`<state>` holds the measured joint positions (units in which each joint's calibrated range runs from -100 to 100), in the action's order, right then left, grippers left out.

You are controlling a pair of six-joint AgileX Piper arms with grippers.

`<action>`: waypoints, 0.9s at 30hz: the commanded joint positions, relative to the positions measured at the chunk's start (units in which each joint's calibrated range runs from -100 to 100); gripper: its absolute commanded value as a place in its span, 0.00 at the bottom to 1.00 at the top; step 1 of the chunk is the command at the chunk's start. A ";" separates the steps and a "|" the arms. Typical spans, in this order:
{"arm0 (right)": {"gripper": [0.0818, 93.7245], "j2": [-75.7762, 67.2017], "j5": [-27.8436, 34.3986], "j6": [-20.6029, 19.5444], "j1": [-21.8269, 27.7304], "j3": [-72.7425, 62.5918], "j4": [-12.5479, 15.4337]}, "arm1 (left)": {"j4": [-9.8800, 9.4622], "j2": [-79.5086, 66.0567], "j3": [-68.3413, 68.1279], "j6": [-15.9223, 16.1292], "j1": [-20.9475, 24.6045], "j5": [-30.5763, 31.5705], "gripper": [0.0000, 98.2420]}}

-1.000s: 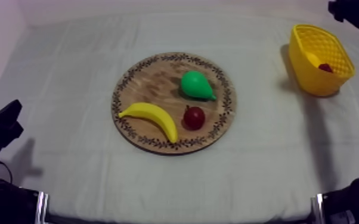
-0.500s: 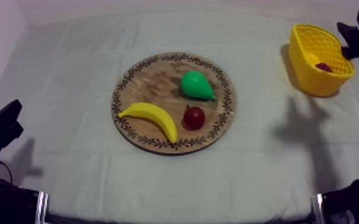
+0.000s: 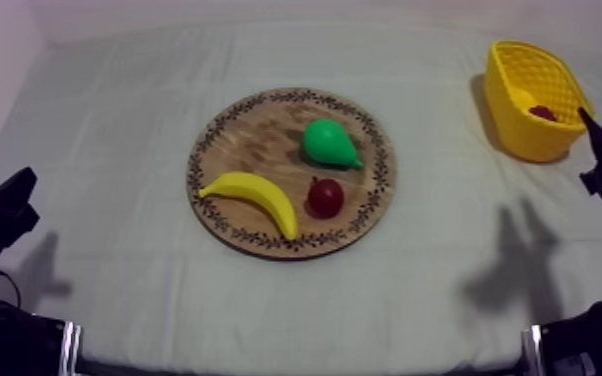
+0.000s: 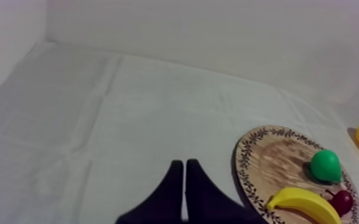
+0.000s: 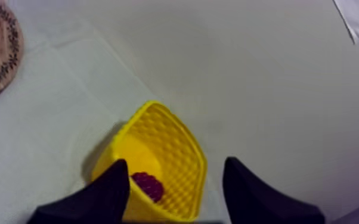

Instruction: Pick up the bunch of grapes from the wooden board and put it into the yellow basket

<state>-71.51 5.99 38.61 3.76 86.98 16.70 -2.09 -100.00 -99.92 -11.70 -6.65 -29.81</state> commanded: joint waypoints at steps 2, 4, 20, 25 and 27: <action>0.49 -4.61 0.69 -1.86 0.07 4.72 -0.75 | 0.02 0.00 0.03 0.00 0.03 -0.01 0.00; 0.49 -6.58 1.10 -2.72 0.11 7.08 -1.79 | 0.02 0.00 0.03 0.00 0.03 -0.01 0.00; 0.42 -22.19 21.94 -18.97 0.22 12.55 -10.74 | 0.02 0.00 0.03 0.00 0.03 -0.01 0.00; 0.23 -23.90 26.21 -28.35 -0.06 12.62 -13.16 | 0.02 0.00 0.03 0.00 0.03 -0.01 0.00; 0.12 -24.08 27.15 -31.59 -0.05 12.65 -13.76 | 0.02 0.00 0.03 -0.01 0.03 -0.01 0.00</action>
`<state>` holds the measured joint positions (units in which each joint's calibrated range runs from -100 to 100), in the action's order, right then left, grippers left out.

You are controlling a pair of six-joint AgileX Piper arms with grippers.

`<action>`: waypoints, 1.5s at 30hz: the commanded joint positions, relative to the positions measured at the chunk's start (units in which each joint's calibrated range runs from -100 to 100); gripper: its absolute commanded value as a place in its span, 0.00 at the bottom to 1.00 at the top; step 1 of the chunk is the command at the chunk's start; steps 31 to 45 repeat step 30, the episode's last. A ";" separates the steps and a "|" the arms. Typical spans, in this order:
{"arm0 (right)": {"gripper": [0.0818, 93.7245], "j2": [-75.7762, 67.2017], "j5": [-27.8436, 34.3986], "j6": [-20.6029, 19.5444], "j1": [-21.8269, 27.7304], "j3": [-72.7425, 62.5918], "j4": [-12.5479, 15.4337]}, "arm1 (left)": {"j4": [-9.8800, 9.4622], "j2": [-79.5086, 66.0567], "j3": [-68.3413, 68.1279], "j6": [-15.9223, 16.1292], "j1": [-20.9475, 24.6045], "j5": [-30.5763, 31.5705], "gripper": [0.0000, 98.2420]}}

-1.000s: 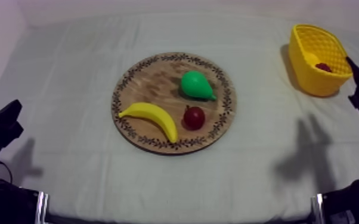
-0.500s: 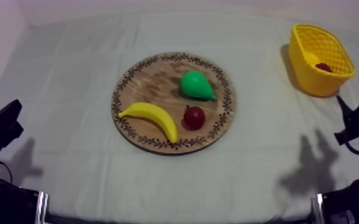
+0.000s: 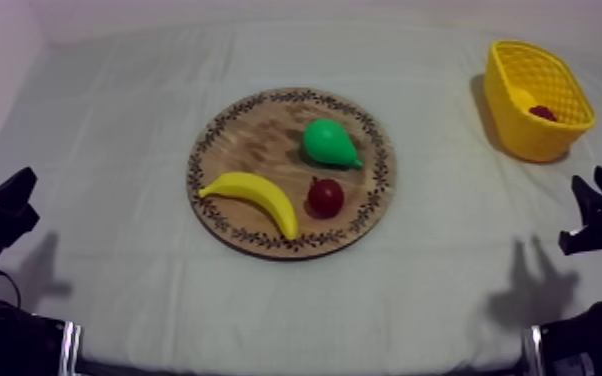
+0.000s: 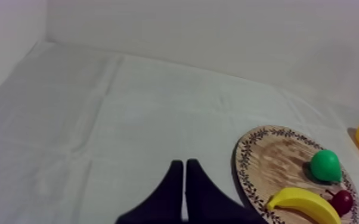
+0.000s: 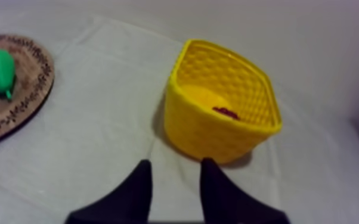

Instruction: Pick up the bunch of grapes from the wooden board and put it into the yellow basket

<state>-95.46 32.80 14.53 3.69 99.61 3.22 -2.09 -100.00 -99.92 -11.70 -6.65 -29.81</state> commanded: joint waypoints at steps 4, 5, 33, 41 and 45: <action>0.03 -0.25 1.14 -11.89 -0.05 0.05 -0.81 | 0.02 0.00 0.03 -0.01 0.03 -0.01 0.00; 0.03 -0.26 1.21 -12.31 -0.06 0.05 -0.87 | 0.02 0.00 0.03 0.00 0.03 -0.01 0.00; 0.01 -0.29 5.18 -2.63 0.29 0.17 -2.27 | 0.02 0.00 0.03 0.00 0.03 -0.01 0.00; 0.01 -0.29 5.18 -2.63 0.29 0.17 -2.27 | 0.02 0.00 0.03 0.00 0.03 -0.01 0.00; 0.01 -0.29 5.18 -2.63 0.29 0.17 -2.27 | 0.02 0.00 0.03 0.00 0.03 -0.01 0.00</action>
